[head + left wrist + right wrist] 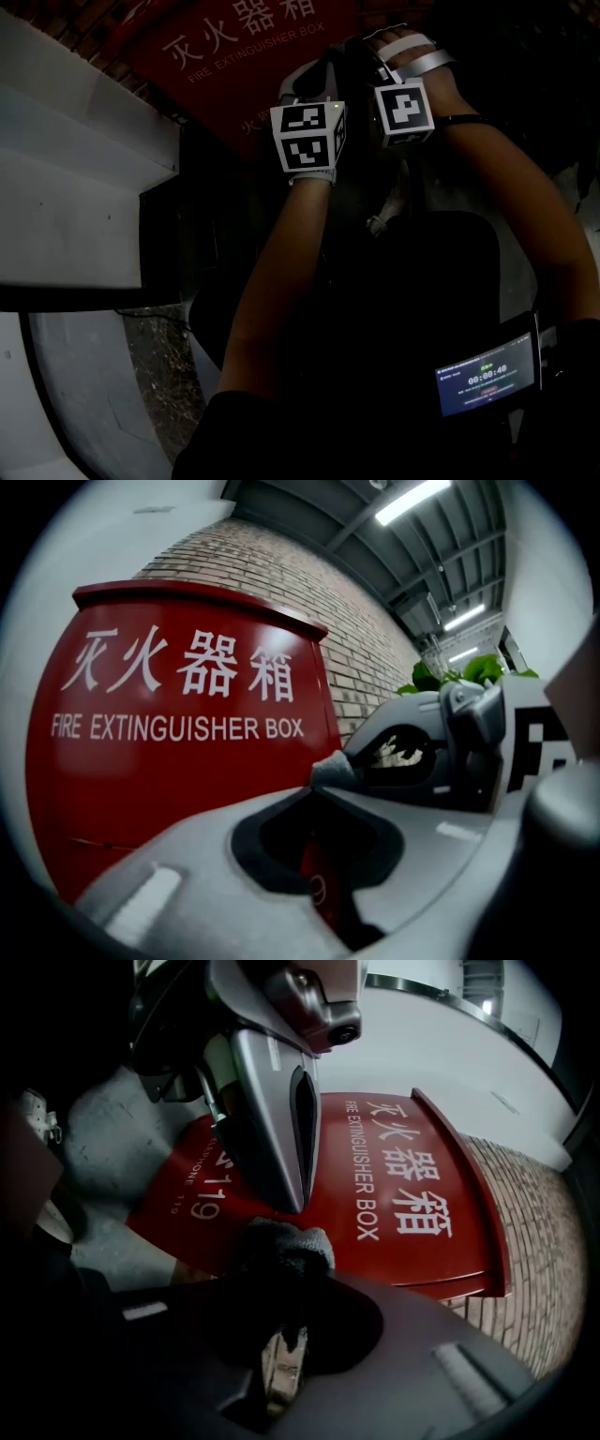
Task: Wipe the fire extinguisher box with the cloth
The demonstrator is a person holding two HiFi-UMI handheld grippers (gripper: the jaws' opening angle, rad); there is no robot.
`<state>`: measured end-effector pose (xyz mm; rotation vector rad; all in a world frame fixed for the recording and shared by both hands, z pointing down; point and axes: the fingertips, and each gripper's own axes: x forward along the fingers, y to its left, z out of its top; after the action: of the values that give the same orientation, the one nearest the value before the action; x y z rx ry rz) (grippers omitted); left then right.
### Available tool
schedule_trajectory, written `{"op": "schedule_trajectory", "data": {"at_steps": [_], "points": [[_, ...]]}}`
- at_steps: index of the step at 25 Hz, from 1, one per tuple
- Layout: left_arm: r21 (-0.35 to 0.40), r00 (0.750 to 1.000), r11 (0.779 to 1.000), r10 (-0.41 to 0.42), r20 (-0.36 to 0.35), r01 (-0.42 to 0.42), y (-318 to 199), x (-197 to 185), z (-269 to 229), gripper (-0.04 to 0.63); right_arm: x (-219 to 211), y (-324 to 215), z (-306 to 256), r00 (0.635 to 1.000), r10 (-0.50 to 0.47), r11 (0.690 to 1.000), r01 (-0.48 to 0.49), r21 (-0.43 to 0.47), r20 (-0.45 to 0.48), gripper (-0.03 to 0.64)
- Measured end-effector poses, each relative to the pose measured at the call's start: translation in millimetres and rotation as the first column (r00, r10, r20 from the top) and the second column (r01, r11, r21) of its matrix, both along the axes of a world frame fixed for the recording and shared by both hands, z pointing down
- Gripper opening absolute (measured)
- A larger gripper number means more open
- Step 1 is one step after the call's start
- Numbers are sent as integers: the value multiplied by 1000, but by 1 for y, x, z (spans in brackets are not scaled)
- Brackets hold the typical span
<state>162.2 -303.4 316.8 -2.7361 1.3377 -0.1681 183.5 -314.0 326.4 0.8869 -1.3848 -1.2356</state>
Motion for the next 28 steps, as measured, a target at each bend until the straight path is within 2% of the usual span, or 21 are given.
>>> {"op": "schedule_trajectory", "data": {"at_steps": [4, 9, 13, 17, 21, 28], "points": [[-1, 1000, 1000, -14, -7, 14, 1, 0, 12, 3, 1, -1, 17, 1000, 4, 999, -4, -48, 6, 34], [-12, 1000, 1000, -21, -15, 20, 2, 1, 29, 3, 1, -1, 36, 997, 3, 987, 9, -163, 74, 32], [-22, 1000, 1000, -22, -14, 21, 1, 0, 37, 3, -2, 3, 49, 993, 21, 947, 17, -320, 116, 32], [-32, 1000, 999, -23, -14, 22, 1, 0, 46, 3, -5, 6, 54, 986, 28, 918, 40, -394, 164, 32], [-49, 1000, 998, -25, -12, 25, -1, 0, 62, 3, -5, 5, 75, 992, 32, 900, 24, -435, 120, 32], [-84, 1000, 996, -29, 7, 30, -1, -7, 96, 3, -7, 5, 115, 995, 32, 865, 20, -501, 96, 32]]}}
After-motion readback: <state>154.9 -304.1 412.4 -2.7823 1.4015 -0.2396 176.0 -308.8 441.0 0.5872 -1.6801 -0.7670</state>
